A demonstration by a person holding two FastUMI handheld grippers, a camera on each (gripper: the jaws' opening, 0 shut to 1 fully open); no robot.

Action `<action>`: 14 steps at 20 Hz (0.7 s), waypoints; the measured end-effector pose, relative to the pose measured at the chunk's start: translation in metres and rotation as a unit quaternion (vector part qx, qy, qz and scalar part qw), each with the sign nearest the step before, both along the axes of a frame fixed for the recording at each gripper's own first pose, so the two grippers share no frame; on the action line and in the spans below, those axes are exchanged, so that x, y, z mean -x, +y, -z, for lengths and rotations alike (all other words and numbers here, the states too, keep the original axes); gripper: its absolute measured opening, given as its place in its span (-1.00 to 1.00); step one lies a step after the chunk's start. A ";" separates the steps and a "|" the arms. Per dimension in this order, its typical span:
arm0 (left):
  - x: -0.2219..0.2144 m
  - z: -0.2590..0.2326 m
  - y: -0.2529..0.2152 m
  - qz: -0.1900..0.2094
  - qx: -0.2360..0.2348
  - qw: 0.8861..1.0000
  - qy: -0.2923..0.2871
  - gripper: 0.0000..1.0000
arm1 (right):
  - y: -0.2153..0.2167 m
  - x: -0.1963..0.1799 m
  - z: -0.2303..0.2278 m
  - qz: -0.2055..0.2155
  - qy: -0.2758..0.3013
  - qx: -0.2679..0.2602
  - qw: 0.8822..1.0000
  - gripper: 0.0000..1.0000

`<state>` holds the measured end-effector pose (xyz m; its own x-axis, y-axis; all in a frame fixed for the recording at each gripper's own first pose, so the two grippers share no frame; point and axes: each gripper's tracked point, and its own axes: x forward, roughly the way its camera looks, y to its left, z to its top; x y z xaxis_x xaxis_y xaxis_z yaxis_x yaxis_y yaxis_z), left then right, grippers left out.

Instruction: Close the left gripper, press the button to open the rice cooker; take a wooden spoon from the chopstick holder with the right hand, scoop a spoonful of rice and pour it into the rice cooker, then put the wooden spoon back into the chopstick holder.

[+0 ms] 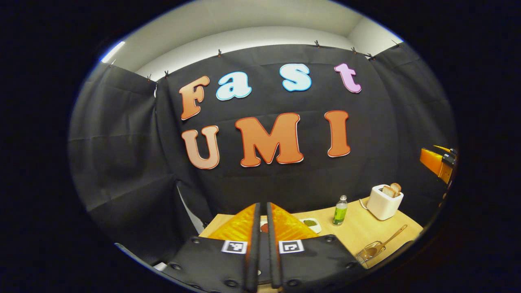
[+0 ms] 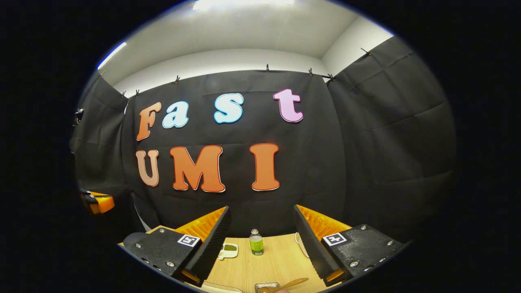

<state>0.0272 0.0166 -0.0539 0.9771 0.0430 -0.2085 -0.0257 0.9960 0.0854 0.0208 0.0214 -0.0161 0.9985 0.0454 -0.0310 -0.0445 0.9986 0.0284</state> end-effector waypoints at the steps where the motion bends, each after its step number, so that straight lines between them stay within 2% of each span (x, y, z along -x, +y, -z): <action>1: -0.001 0.004 -0.002 0.008 0.011 1.000 0.014 -0.87 | -0.001 0.000 0.000 0.001 0.000 0.002 1.000 0.88; 3: -0.005 0.016 0.000 0.006 0.024 0.999 0.048 -0.98 | -0.005 0.002 0.003 0.006 0.001 0.007 1.000 0.88; 4: -0.006 0.026 0.002 0.006 0.029 0.997 0.072 -0.84 | -0.006 0.002 0.004 0.007 0.003 0.008 1.000 0.88; 7: -0.011 0.049 0.008 0.005 0.060 0.988 0.141 -0.84 | -0.012 0.004 0.010 0.013 0.011 0.012 1.000 0.88; 11: -0.011 0.097 0.029 -0.018 0.095 0.966 0.239 -0.84 | -0.022 0.008 0.021 0.025 0.026 0.019 0.999 0.88; 14: 0.000 0.138 0.044 -0.039 0.101 0.943 0.315 -0.85 | -0.028 0.010 0.031 0.033 0.039 0.021 0.998 0.88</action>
<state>0.0273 0.0607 -0.1920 0.6521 0.0060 -0.7581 -0.1068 0.9907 -0.0841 0.0106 -0.0069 -0.0472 0.9938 -0.0230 -0.1084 0.0217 0.9997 -0.0127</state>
